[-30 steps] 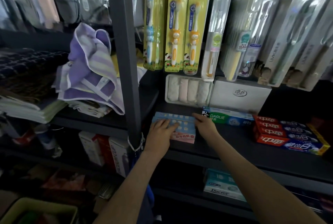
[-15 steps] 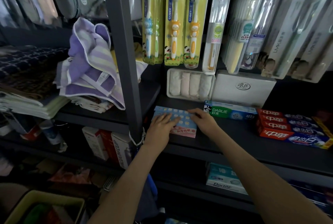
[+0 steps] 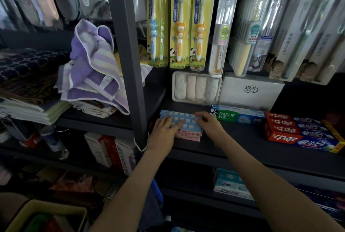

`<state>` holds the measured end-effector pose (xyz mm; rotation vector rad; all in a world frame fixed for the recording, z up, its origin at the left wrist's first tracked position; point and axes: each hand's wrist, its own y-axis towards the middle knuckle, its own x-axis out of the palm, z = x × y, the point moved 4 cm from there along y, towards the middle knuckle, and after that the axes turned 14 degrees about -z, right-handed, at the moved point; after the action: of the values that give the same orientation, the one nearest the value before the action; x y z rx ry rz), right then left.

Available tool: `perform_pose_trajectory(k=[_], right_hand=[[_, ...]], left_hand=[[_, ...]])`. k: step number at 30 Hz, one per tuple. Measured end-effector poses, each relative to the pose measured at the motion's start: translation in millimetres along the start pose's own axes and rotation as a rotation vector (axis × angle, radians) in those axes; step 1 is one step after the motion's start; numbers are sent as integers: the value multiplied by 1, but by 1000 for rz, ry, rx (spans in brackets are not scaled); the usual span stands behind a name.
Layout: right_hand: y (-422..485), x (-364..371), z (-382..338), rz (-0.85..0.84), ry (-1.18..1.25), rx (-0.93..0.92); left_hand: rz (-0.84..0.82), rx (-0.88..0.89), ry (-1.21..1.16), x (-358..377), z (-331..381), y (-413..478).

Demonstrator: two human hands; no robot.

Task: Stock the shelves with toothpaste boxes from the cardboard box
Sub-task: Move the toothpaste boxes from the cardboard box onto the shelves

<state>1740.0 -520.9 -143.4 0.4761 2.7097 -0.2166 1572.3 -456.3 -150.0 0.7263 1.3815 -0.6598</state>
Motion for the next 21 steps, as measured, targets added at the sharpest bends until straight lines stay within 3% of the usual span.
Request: perform_pose_trajectory(k=[7, 13, 16, 19, 21], right_hand=[[-1, 15, 1, -17, 303, 107], [-26, 9, 2, -12, 353, 64], [-71, -12, 8, 93, 425, 1], [-137, -42, 31, 192, 460, -53], [-189, -68, 58, 295, 488, -32]], left_hand=[[92, 120, -72, -1, 9, 1], [93, 113, -109, -11, 24, -10], [80, 140, -197, -18, 76, -16], [90, 357, -269, -10, 167, -26], [10, 487, -308, 3, 238, -38]])
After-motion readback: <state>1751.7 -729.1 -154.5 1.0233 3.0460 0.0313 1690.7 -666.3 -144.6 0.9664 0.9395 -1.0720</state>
